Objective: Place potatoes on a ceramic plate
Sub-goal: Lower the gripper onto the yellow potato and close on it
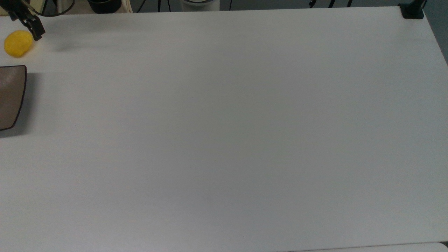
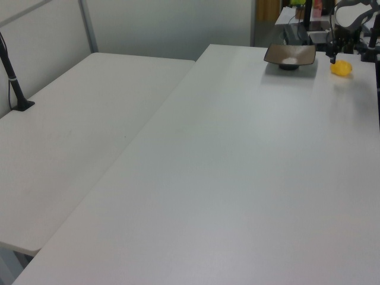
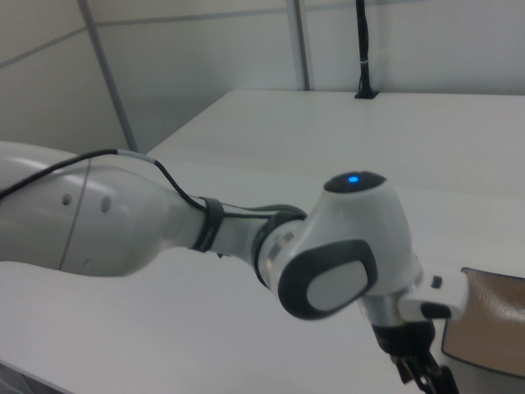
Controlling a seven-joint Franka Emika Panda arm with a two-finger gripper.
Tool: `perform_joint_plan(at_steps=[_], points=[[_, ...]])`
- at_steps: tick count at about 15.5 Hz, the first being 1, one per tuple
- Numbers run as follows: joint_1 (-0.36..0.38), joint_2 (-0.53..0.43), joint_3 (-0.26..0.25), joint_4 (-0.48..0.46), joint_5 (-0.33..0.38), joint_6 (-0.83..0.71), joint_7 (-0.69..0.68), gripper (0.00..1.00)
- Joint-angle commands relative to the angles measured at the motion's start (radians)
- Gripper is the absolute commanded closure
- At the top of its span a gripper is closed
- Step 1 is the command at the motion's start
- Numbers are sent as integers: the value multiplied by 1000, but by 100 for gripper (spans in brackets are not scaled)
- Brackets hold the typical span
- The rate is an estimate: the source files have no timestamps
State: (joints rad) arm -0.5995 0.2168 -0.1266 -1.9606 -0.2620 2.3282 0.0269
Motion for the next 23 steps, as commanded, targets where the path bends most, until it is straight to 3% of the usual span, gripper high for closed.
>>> perform_joint_plan(at_steps=[1, 12, 18, 20, 23], points=[[-29, 56, 1, 23, -42, 57, -16, 0], [-72, 196, 2, 155, -54, 63, -15, 0], [-78, 222, 8, 160, -69, 63, -12, 0], [-78, 223, 8, 160, -94, 63, -13, 9], [-83, 242, 10, 160, -126, 63, -13, 36]])
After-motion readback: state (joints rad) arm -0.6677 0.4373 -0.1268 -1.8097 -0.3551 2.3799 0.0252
